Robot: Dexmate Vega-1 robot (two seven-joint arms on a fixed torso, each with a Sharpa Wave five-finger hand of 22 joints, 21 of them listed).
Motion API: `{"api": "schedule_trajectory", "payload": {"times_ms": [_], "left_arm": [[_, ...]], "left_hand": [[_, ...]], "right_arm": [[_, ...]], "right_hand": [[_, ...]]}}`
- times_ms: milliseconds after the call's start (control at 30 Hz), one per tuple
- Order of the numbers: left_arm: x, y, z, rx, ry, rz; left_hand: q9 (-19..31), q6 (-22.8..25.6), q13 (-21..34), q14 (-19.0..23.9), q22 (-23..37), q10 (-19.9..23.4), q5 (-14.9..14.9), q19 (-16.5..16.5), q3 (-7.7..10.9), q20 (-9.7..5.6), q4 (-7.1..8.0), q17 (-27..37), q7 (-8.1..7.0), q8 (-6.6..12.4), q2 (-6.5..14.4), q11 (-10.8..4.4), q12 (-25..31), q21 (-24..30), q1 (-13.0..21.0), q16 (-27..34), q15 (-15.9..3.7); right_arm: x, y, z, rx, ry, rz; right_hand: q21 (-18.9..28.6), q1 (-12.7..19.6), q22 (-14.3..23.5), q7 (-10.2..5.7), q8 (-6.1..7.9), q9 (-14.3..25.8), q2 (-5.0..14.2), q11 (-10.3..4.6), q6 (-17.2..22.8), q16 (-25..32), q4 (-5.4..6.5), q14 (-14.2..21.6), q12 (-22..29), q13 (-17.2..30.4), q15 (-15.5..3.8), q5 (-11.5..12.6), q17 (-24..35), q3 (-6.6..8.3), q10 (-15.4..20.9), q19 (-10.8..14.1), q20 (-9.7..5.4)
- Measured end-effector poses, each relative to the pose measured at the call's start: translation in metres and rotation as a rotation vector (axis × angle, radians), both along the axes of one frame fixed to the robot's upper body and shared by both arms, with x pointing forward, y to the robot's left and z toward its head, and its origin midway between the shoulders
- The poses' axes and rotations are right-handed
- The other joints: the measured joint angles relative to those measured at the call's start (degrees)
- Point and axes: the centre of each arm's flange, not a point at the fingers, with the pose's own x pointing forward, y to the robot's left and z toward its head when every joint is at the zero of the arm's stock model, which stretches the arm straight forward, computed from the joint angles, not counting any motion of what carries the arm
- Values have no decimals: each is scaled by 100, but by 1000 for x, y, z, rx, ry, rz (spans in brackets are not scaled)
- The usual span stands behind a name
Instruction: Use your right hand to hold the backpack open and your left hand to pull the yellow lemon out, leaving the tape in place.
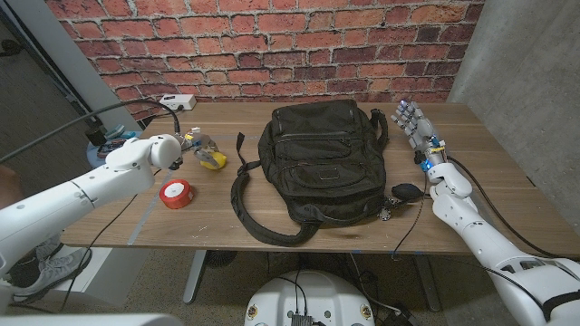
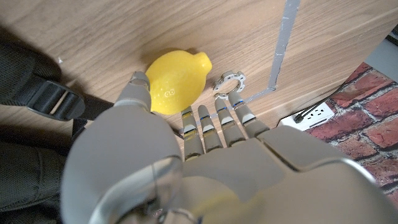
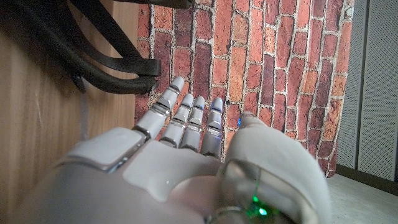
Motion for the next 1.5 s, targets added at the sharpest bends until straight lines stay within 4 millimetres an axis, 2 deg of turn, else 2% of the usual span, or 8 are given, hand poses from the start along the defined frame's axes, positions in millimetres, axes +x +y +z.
{"api": "schedule_trajectory", "payload": {"times_ms": [100, 167, 700, 900, 933, 1100, 1500], "left_arm": [[0, 0, 2, -5, 0, -7], [0, 2, 4, -9, -3, -7], [-5, 9, 11, -88, -37, -55], [-6, 12, 12, -95, -42, -51], [-6, 10, 13, -126, -51, -72], [-7, 9, 15, -150, -61, -83], [-10, 2, 19, -207, -85, -113]], "left_hand": [[0, -40, -21, -31, 0, -23, -7, -23, 0, 23, 0, 0, 40, -43, 16, -19, -21, 0, -17, 0, -29], [0, -71, -27, -30, 0, -32, -23, -23, 0, 23, 0, -23, 10, -43, 21, -29, -21, 0, -23, 0, -30], [-26, -60, -81, -60, -1, -29, -22, -21, -23, 21, 23, -61, 42, -99, 85, -29, -20, -43, -88, 0, 0], [-26, -81, -107, -60, -1, 3, -22, -20, -48, 21, 48, -79, 62, -111, 118, -20, -20, -43, -123, 0, 0], [-26, -81, -107, -59, -1, 3, -22, -20, -48, 21, 48, -79, 62, -122, 118, -20, -20, -43, -123, 0, 0], [-26, -81, -107, -59, -1, 3, -22, -20, -48, 21, 48, -84, 123, -122, 136, -20, -20, -43, -141, 0, 0], [-25, -49, -157, -59, -1, 34, -44, -41, -94, 42, 94, -106, 154, -139, 193, 12, -19, -43, -199, 39, 0]], "right_arm": [[0, 1, 1, -2, -1, -3], [0, 2, 1, -3, -1, -5], [-2, 18, 6, -15, -16, -9], [-1, 17, 6, -13, -11, -26], [-5, 24, 9, -22, -23, -14], [-6, 26, 9, -27, -19, -16], [-8, 28, 10, -40, -8, -16]], "right_hand": [[0, 0, 0, 0, 0, 0, 0, 0, 0, 0, 7, 0, 0, 0, 0, 0, 0, 7, 0, 0, 0], [0, 0, 0, 0, 0, 0, 0, 0, 0, 0, -11, 0, 0, 0, 0, 0, 0, 24, 0, 0, 0], [0, -23, 0, 0, 0, 1, -23, 21, 0, 0, -18, 0, 0, -28, 0, 0, -26, 61, 21, 0, 0], [0, -23, 0, 0, 0, 1, -23, 21, 0, 0, -24, 0, 0, -28, 0, 0, -32, 71, 20, 0, 0], [0, -23, 0, 0, 0, 1, -23, 21, 0, 0, -10, 0, 0, -28, 0, 0, -47, 85, 20, 0, 0], [0, -23, 0, 0, 0, 1, -23, 21, 0, 0, -27, 0, 0, -28, 0, 0, -53, 103, 20, 0, 0], [0, -22, 0, 0, 0, 2, -23, 21, 0, 0, -42, 0, 1, -44, 0, 0, -79, 117, 20, 0, 0]]}}
